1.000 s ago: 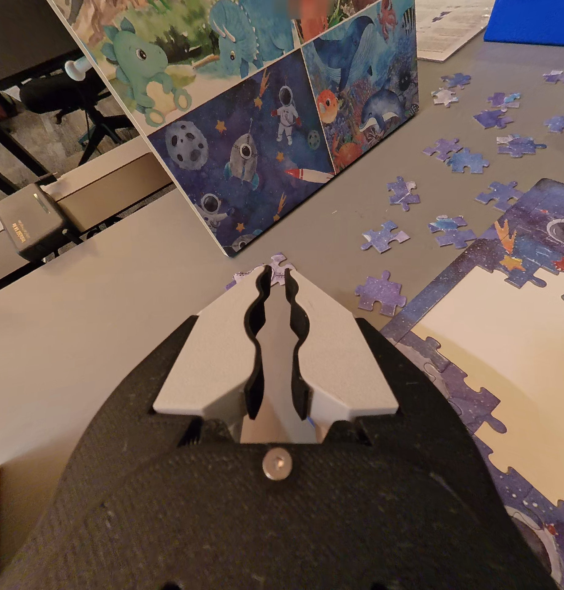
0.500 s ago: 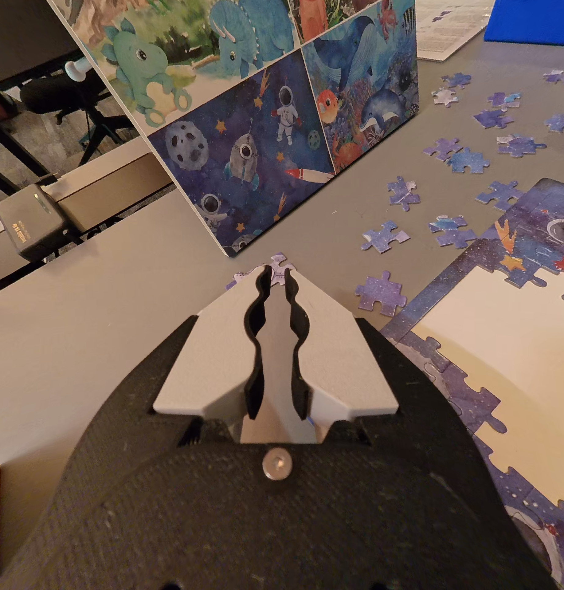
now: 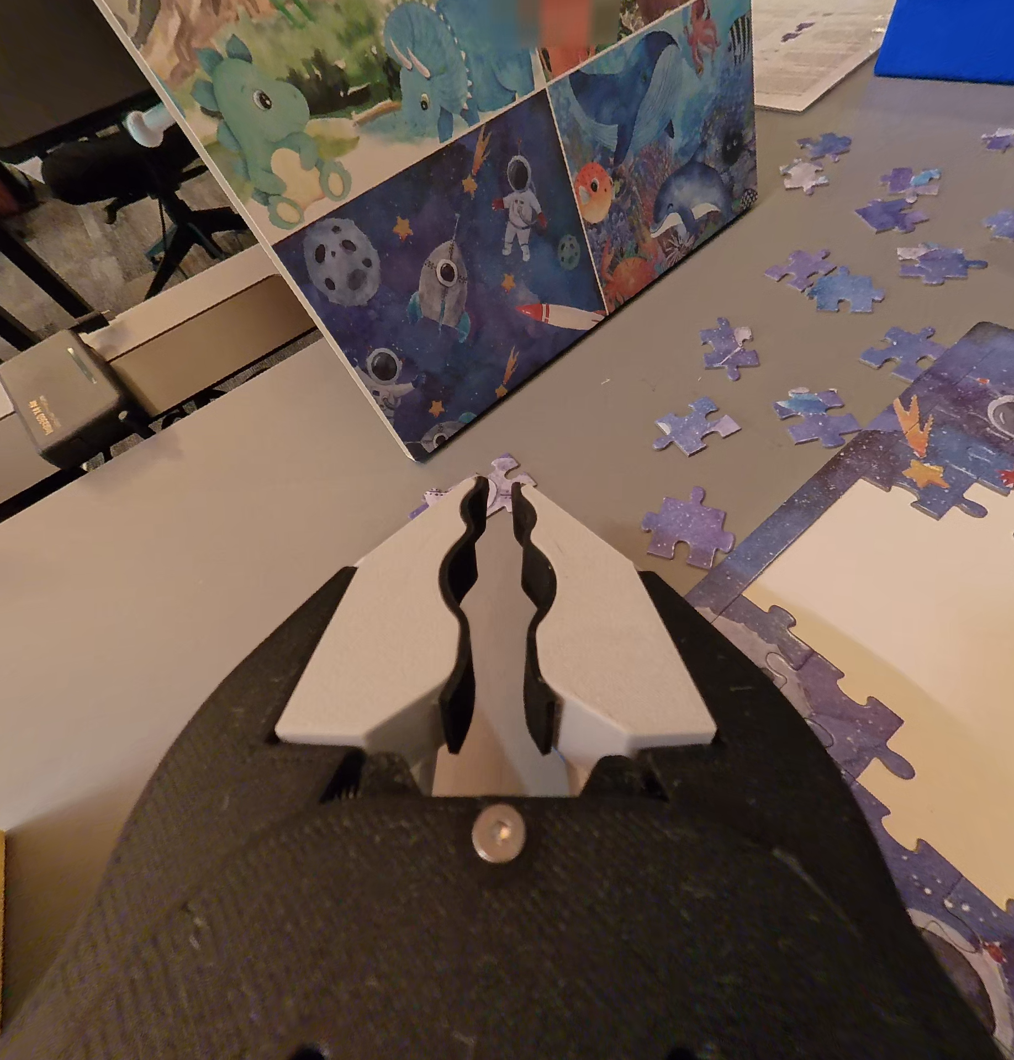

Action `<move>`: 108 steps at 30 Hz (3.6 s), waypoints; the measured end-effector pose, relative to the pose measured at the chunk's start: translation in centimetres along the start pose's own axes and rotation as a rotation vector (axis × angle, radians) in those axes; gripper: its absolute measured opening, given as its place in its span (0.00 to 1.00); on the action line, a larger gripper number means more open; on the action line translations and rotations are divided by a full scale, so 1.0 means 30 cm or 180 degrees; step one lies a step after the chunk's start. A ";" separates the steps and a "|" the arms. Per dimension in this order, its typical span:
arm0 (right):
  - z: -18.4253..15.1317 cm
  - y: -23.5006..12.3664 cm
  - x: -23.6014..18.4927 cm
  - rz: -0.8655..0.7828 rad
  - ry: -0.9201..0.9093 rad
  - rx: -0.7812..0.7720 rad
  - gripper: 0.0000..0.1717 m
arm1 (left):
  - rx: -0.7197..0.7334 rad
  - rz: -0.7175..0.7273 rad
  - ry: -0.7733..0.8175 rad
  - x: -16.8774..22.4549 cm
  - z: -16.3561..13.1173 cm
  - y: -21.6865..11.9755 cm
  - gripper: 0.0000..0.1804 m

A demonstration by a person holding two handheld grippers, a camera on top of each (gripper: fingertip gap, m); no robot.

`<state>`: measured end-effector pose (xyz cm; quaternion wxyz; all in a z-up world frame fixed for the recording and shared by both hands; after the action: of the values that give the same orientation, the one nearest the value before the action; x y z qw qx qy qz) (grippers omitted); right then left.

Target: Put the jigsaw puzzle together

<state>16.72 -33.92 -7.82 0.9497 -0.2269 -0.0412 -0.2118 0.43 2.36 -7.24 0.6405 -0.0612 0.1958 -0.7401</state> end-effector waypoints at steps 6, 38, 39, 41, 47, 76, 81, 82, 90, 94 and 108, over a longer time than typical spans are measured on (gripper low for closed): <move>0.000 0.001 0.000 -0.0014 -0.0021 -0.0003 0.01 | 0.0044 0.0049 0.0011 -0.007 0.009 -0.010 0.03; 0.000 0.000 0.019 -0.0087 0.0031 0.0145 0.00 | 0.0493 0.0619 0.0375 -0.048 0.141 -0.156 0.00; 0.000 -0.002 0.021 -0.0093 0.0048 0.0165 0.00 | 0.0508 0.0633 0.0353 -0.051 0.143 -0.160 0.00; 0.006 -0.008 0.028 -0.0130 0.0067 0.0240 0.00 | 0.0553 0.0640 0.0314 -0.054 0.149 -0.168 0.00; 0.020 -0.034 0.054 -0.0239 0.0131 0.0447 0.01 | 0.0611 0.0507 0.0191 -0.042 0.159 -0.190 0.00; 0.064 -0.052 0.011 -0.0094 -0.0026 0.0617 0.00 | 0.0240 0.0109 -0.0291 -0.003 0.027 -0.137 0.00; 0.062 -0.051 0.013 -0.0086 0.0000 0.0624 0.00 | 0.0159 0.0157 -0.0349 0.004 -0.002 -0.136 0.00; 0.061 -0.051 0.014 -0.0084 0.0008 0.0627 0.00 | 0.0139 0.0154 -0.0331 0.005 -0.004 -0.133 0.00; 0.057 -0.046 0.014 0.0004 0.0145 0.0671 0.00 | 0.0080 0.0252 -0.0187 0.001 -0.012 -0.126 0.00; 0.057 -0.044 0.013 0.0050 0.0208 0.0695 0.00 | 0.0067 0.0308 -0.0146 -0.010 -0.018 -0.127 0.00; 0.053 -0.036 0.006 0.0132 0.0274 0.0698 0.00 | -0.0148 0.0389 -0.0033 -0.042 -0.052 -0.130 0.00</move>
<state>16.45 -34.15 -5.90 0.9739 -0.1131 -0.0185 -0.1959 -3.49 4.31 -7.03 0.6839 -0.0678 0.2131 -0.6945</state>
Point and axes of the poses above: each gripper's, where its closed fingertips meet, y out along the fingers, z out of its top, x = y × z across the jaws, the point moved 6 cm from there along -y, back along the fingers, and after that the axes turned 5 degrees about x, right-handed, at the moved point
